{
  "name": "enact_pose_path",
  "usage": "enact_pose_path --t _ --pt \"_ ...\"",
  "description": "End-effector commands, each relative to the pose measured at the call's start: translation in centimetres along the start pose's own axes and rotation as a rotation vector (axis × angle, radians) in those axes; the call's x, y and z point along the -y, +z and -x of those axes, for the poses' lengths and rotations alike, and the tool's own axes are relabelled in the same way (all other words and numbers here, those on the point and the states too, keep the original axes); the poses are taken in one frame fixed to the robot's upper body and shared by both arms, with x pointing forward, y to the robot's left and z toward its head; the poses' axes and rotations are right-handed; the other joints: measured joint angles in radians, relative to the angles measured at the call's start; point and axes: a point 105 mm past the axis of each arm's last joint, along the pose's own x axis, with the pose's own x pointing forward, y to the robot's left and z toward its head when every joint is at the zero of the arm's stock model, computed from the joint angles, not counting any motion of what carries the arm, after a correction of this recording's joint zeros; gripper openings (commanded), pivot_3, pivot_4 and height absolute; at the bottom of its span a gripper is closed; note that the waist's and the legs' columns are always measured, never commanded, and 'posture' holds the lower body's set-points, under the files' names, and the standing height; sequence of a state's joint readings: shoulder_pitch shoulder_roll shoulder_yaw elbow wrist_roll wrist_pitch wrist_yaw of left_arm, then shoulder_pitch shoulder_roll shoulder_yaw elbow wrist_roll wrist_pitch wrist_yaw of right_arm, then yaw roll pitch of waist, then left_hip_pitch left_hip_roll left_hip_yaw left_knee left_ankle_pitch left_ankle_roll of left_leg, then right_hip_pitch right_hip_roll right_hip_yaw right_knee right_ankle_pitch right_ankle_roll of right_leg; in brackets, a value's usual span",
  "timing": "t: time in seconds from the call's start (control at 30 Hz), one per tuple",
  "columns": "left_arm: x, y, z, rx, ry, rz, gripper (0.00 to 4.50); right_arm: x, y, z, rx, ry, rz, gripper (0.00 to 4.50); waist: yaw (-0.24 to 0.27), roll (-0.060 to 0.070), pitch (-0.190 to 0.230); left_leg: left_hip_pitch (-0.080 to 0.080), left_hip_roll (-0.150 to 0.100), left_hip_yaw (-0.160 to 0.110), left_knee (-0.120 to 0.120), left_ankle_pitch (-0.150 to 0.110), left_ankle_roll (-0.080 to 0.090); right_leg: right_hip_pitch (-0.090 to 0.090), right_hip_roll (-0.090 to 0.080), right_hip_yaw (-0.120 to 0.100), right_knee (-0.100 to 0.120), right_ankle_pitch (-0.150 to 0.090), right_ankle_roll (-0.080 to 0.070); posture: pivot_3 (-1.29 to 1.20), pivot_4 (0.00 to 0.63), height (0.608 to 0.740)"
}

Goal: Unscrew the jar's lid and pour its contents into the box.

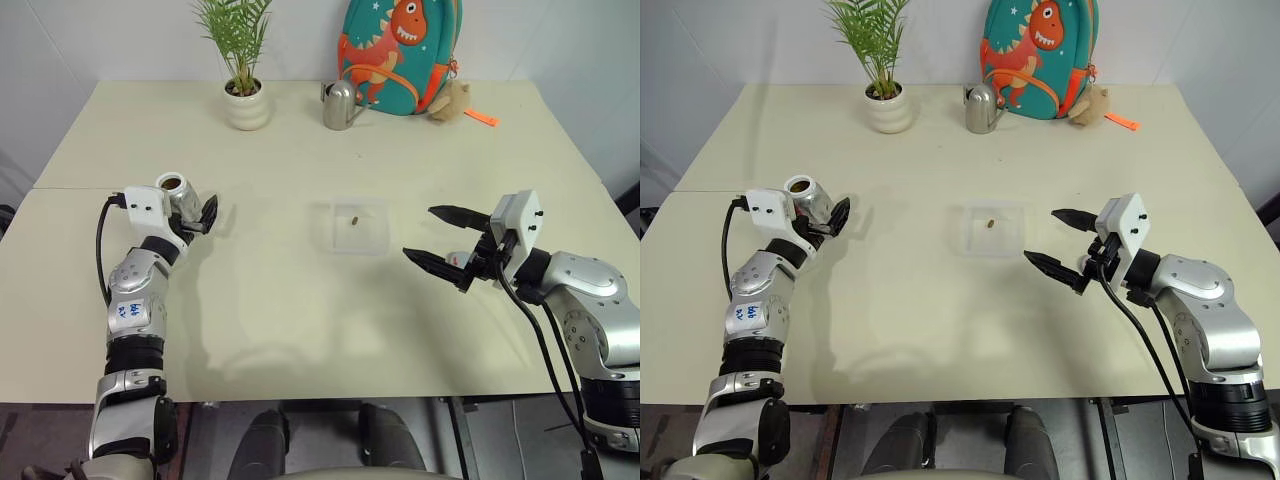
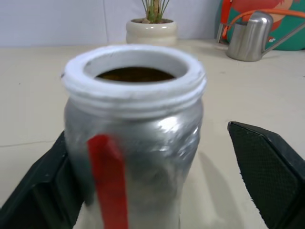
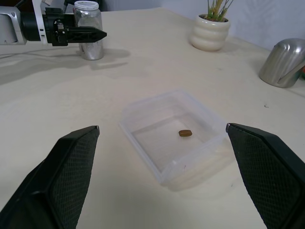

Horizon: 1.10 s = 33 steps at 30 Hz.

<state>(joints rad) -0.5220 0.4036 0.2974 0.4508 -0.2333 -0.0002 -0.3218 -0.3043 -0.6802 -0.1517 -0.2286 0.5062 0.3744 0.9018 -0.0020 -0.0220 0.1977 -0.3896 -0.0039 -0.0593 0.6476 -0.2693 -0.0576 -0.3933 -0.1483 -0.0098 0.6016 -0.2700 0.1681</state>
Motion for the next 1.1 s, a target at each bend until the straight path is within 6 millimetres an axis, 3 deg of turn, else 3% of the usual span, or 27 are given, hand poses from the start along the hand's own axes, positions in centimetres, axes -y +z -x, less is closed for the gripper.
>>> enact_pose_path --t 0.03,0.2,0.4,0.57,0.73,0.9,1.1 --pt "-1.4 1.2 1.2 0.024 0.024 -0.044 4.48 -0.5 0.9 -0.1 0.031 0.015 0.012 4.50 -0.001 0.000 0.000 0.000 0.000 0.000 0.000 0.000 0.000 0.000 0.000 0.000 0.000 0.000 0.000 0.00 0.150 0.740" --pt "-3.1 0.5 3.8 -0.054 0.021 -0.068 4.48 -1.0 0.7 0.0 0.024 0.023 -0.007 4.50 0.000 0.000 0.000 0.000 0.000 0.000 -0.001 0.000 0.001 0.000 0.000 0.000 -0.001 0.000 0.000 0.00 0.150 0.740" --pt "-4.2 -0.2 6.8 -0.173 -0.134 -0.294 4.48 -1.8 0.5 0.3 -0.003 0.078 -0.029 4.50 0.000 0.000 0.000 0.001 0.001 0.000 -0.001 -0.001 0.001 0.000 0.000 0.000 -0.004 0.000 -0.002 0.00 0.150 0.740" --pt "-4.2 1.9 7.9 -0.153 -0.245 -0.449 4.48 -0.8 0.5 1.1 -0.044 0.083 0.026 4.50 0.002 0.000 0.000 0.001 0.001 0.001 -0.002 -0.002 0.002 0.000 0.000 0.000 -0.007 0.001 -0.003 0.00 0.150 0.740" --pt "0.9 3.7 9.1 -0.060 -0.615 -0.619 4.48 0.3 0.8 2.0 -0.049 0.039 0.096 4.50 0.002 0.000 0.000 0.001 0.002 0.001 -0.003 -0.002 0.001 0.000 0.000 -0.001 -0.009 0.001 -0.004 0.00 0.150 0.740" --pt "4.8 2.8 10.7 -0.134 -0.890 -0.469 4.48 1.1 0.8 3.4 -0.072 0.020 0.016 4.50 0.000 0.001 0.000 0.001 0.003 0.003 -0.004 -0.003 0.003 0.000 0.000 0.000 -0.010 0.001 -0.004 0.00 0.150 0.740" --pt "6.0 3.0 10.5 -0.110 -0.945 -0.428 4.48 0.8 0.5 4.3 -0.117 0.015 0.064 4.50 0.000 0.001 0.000 0.001 0.003 0.003 -0.004 -0.004 0.004 -0.001 0.001 0.000 -0.010 0.001 -0.004 0.00 0.150 0.740"
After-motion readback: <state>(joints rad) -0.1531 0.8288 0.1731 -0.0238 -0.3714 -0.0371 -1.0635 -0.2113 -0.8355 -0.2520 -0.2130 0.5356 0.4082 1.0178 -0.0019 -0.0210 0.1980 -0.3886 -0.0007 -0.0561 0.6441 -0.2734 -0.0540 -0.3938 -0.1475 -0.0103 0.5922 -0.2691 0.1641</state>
